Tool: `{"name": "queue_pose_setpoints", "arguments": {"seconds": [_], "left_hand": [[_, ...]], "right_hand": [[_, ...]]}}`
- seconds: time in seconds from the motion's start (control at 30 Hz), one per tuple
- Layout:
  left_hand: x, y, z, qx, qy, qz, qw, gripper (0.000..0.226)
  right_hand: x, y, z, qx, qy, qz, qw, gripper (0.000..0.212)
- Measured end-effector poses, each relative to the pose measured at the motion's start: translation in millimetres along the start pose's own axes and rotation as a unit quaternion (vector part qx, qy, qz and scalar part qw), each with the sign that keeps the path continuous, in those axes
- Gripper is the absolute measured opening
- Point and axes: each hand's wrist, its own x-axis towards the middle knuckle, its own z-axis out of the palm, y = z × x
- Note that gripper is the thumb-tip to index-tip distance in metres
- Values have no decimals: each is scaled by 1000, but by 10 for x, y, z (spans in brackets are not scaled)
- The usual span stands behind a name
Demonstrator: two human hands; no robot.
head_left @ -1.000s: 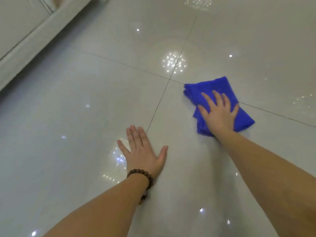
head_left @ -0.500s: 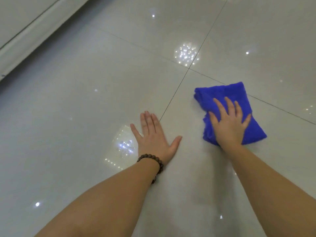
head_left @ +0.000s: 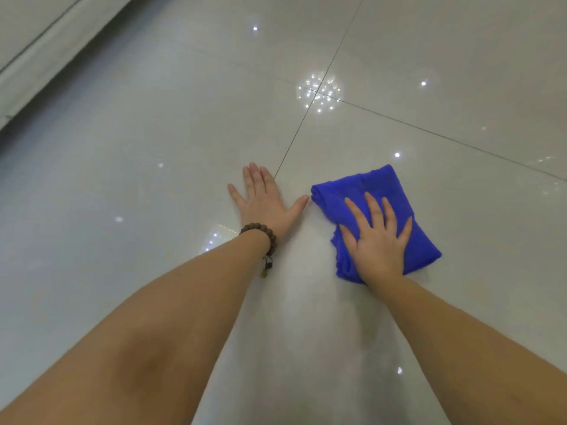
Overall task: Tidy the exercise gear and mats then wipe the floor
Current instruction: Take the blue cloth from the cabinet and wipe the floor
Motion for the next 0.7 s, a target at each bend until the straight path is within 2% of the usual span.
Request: {"name": "queue_pose_setpoints", "arguments": {"seconds": [0.1,0.17,0.3,0.37,0.43,0.47,0.5,0.53,0.6,0.63,0.67,0.7], "left_hand": [[-445,-357,-96,-49,54,3,997,101],[-976,-735,-94,-27,90,-35,995,105],[-1780,-1351,175,15,-3,-106,994,114],[-1905,-1441,332,62,-24,-91,994,115],[-1899,-1467,416,76,-10,-85,993,114],[-1880,-1464,428,79,-4,-82,994,113],[-1863,-1459,429,81,-2,-80,994,113],[-1856,-1458,429,82,-1,-81,993,113],[-1858,-1463,429,74,-3,-81,994,113],[-1862,-1465,436,68,0,-79,994,113],[-1865,-1478,439,65,6,-77,995,113],[-1862,-1480,438,62,10,-76,995,113]], "right_hand": [[1,14,-28,2,-30,2,1000,56],[14,34,-60,13,-48,1,999,57],[66,7,-121,22,-59,14,998,58],[126,-163,-136,45,-45,82,995,59],[143,-600,-106,65,-18,139,988,59],[75,-919,-68,62,-13,117,991,59],[-56,-1273,-23,52,-13,49,997,59],[-242,-1633,48,37,-21,-58,997,59],[-602,-2092,161,7,-80,-292,953,59],[-613,-2092,151,-7,-93,-360,928,60],[-482,-1954,111,-2,-80,-381,921,62],[-299,-1702,75,4,-44,-344,938,63]]}}
